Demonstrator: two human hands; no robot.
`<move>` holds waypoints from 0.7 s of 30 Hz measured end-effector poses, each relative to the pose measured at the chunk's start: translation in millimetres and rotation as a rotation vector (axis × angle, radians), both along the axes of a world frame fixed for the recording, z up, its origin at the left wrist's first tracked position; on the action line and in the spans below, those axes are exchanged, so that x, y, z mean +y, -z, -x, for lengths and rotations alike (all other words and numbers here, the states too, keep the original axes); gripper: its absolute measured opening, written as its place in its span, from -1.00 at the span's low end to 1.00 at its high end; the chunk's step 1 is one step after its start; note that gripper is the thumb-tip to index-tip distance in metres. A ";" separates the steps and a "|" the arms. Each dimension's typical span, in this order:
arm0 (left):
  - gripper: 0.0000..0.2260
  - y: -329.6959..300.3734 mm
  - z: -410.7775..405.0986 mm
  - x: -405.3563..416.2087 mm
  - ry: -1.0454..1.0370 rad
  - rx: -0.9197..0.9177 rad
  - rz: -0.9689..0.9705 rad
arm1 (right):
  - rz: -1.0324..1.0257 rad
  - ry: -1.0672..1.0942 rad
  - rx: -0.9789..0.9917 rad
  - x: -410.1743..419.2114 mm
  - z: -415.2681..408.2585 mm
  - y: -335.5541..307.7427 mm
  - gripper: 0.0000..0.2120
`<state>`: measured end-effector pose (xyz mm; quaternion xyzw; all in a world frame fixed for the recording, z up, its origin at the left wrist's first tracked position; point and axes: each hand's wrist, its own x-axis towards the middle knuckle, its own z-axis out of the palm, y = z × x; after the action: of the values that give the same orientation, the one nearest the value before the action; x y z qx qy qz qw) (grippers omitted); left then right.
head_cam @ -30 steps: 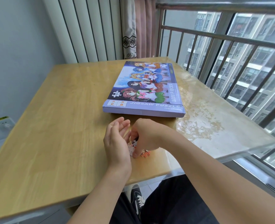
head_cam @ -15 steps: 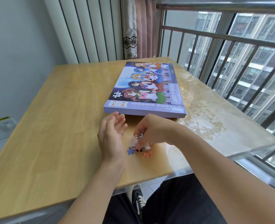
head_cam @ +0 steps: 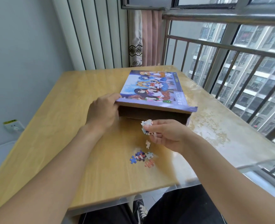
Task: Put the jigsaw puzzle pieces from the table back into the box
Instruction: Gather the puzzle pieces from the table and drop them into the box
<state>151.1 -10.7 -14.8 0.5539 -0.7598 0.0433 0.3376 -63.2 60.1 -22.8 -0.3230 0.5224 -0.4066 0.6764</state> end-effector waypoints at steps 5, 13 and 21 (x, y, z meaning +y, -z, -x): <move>-0.85 -63.3 24.6 -12.6 0.042 0.036 0.096 | -0.011 0.150 -0.208 -21.5 3.4 -47.4 -0.69; -0.81 -101.9 35.3 -22.4 0.050 0.063 0.119 | 0.022 0.267 0.003 -64.9 19.3 -108.4 -0.85; -0.85 -106.6 35.9 -27.3 0.077 0.129 0.128 | 0.104 0.382 -0.053 -99.1 9.4 -126.2 -0.76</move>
<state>115.2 -38.0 91.8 0.5033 -0.7529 0.0429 0.4218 -72.6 -38.9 103.3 -0.2416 0.5345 -0.5624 0.5827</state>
